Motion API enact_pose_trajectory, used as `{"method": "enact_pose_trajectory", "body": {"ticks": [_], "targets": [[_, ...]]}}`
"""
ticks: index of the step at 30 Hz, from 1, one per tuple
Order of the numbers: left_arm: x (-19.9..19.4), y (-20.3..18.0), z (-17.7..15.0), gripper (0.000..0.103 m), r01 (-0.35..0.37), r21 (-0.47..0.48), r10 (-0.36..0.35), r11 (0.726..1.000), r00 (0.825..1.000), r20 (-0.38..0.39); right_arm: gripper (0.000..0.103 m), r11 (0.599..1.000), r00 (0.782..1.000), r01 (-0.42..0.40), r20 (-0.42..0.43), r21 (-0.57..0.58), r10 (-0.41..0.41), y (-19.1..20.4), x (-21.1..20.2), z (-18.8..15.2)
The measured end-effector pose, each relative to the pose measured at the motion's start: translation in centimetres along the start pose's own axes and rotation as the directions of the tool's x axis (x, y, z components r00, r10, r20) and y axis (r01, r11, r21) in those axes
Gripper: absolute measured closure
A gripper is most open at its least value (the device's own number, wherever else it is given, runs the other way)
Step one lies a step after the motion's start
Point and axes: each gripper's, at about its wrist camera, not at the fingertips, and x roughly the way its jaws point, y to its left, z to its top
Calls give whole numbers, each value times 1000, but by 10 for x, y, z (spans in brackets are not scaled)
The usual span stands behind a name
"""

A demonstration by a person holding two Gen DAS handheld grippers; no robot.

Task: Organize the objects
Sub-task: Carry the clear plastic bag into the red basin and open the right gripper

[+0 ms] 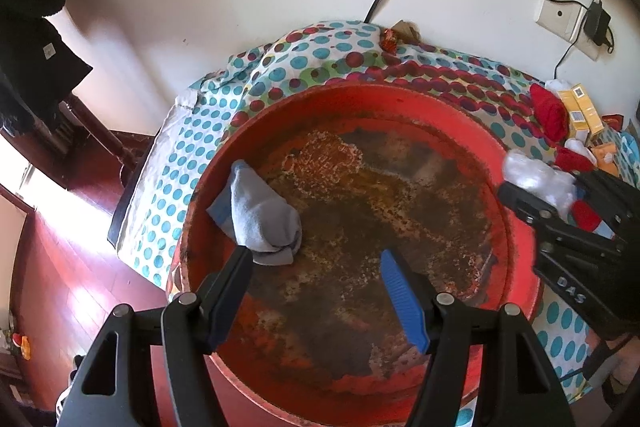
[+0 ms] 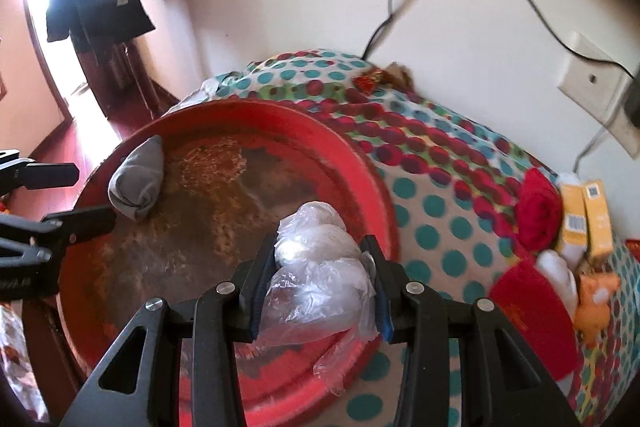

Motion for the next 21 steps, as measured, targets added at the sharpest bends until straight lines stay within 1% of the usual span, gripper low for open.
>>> {"method": "enact_pose_trajectory", "body": {"ticks": [9, 14, 21], "targets": [[7, 5, -1, 34, -2, -4, 2, 1000, 1000, -21, 64, 998, 999, 15, -45, -64, -18, 19, 37, 10], [10, 8, -2, 34, -8, -12, 7, 1000, 999, -33, 63, 998, 998, 26, -59, -61, -30, 17, 51, 14], [14, 8, -3, 34, -7, -10, 6, 1000, 999, -47, 62, 998, 996, 32, -76, -61, -37, 15, 61, 16]]}}
